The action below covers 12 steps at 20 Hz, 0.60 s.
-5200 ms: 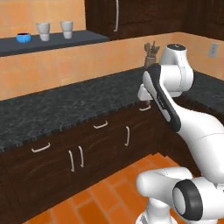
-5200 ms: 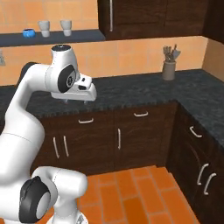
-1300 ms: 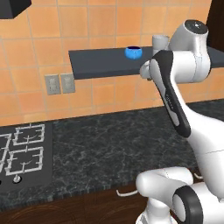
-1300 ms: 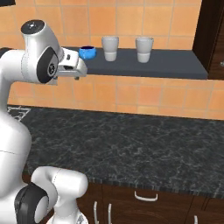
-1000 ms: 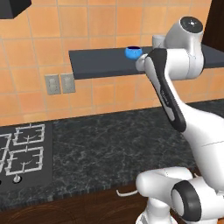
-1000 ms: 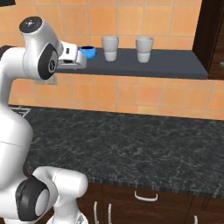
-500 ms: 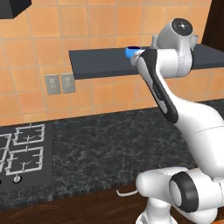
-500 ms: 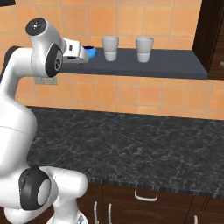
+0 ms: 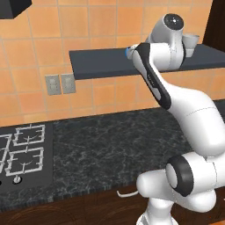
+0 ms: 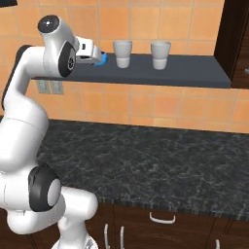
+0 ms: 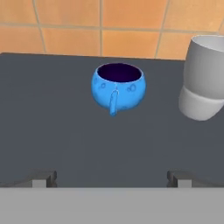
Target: Gather all objects into one cabinet and sort the glasses and bowls to opposite sides.
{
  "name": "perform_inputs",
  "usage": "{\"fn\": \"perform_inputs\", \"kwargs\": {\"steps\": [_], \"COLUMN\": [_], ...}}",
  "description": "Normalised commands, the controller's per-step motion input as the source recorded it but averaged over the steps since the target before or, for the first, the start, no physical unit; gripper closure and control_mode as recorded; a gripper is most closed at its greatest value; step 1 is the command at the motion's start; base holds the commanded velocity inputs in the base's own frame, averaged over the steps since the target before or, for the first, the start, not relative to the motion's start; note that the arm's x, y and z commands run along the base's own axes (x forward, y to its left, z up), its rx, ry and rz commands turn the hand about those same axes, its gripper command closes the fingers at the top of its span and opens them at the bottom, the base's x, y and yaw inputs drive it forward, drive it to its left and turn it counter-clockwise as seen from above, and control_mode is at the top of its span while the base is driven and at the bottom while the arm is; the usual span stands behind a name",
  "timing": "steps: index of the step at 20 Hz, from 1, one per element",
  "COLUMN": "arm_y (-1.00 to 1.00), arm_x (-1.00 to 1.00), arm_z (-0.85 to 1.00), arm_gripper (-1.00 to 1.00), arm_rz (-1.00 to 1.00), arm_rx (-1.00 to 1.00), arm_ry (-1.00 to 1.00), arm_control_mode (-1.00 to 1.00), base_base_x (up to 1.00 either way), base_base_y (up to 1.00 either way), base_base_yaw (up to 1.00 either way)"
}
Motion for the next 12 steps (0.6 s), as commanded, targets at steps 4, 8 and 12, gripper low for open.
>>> {"fn": "perform_inputs", "kwargs": {"steps": [4,8,12], "arm_y": [0.05,0.01,0.0], "arm_x": [0.24,0.21,0.29], "arm_z": [0.0,0.0,0.0], "arm_gripper": [-1.0,-1.0,-1.0], "arm_rz": [0.0,-0.01,-0.03], "arm_rx": [0.0,0.0,0.0], "arm_ry": [0.0,0.0,0.0], "arm_control_mode": [-1.0,-1.0,-1.0], "base_base_x": [0.0,0.0,0.0], "base_base_y": [0.0,0.0,0.0], "base_base_yaw": [0.0,0.0,0.0]}}
